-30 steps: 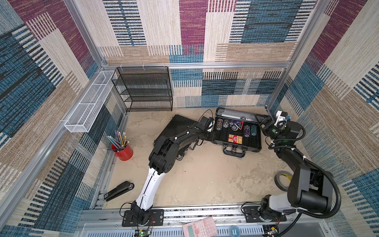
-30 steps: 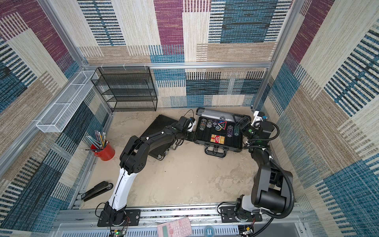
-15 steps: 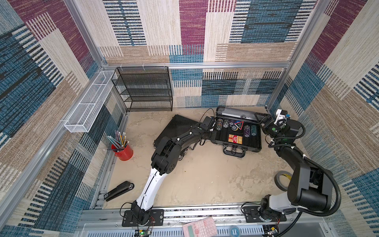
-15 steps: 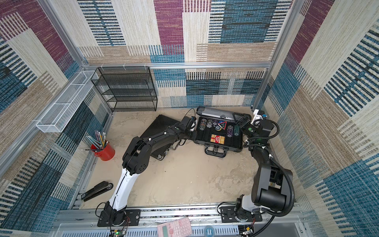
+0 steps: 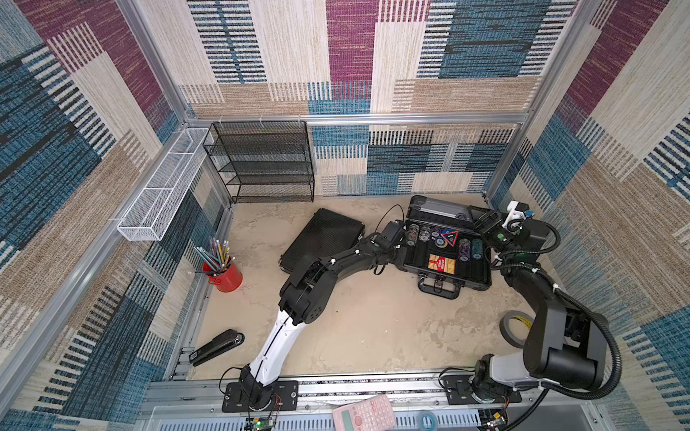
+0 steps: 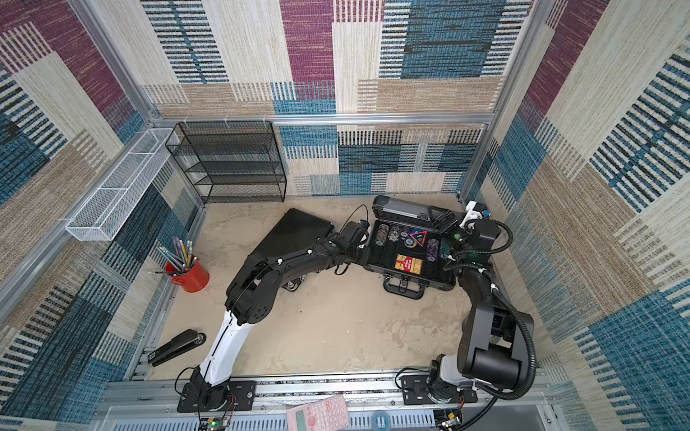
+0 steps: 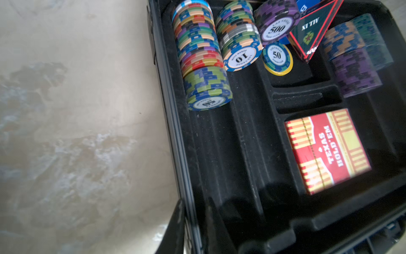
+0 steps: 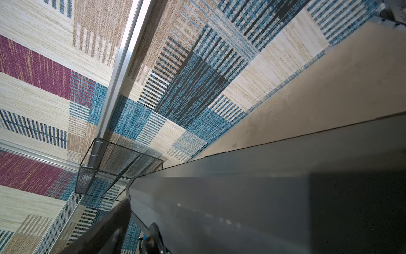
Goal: Open the poker set cases
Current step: Open the case lid on the poker set case.
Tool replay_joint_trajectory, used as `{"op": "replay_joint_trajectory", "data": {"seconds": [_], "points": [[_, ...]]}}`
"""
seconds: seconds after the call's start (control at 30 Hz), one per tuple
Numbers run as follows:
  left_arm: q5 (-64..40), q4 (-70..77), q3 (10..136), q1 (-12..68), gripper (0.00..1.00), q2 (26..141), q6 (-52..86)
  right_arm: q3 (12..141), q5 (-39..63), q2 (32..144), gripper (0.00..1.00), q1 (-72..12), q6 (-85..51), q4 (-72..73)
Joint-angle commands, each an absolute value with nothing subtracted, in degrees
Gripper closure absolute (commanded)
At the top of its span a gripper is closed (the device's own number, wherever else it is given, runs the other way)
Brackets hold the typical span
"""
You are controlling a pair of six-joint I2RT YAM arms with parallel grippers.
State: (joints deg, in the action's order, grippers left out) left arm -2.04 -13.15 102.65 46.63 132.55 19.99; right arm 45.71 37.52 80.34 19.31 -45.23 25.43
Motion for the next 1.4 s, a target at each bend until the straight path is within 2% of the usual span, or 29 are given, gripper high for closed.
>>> {"op": "replay_joint_trajectory", "data": {"seconds": [0.0,0.43,0.93,1.37], "points": [[-13.47,-20.72,100.30,48.41,0.89,131.98,18.40,45.33,36.84,79.13,0.01,19.55,-43.61,25.13],[-11.26,-22.01,94.92,48.78,0.88,128.95,27.90,42.59,37.27,78.38,0.01,19.86,-42.94,24.64],[-14.48,-11.54,78.13,48.68,0.90,122.06,38.72,45.00,38.36,80.31,0.01,19.86,-41.72,23.05],[-17.13,-10.20,77.87,48.78,0.90,121.03,40.71,51.11,38.62,84.97,0.01,19.86,-40.42,21.08]]}}
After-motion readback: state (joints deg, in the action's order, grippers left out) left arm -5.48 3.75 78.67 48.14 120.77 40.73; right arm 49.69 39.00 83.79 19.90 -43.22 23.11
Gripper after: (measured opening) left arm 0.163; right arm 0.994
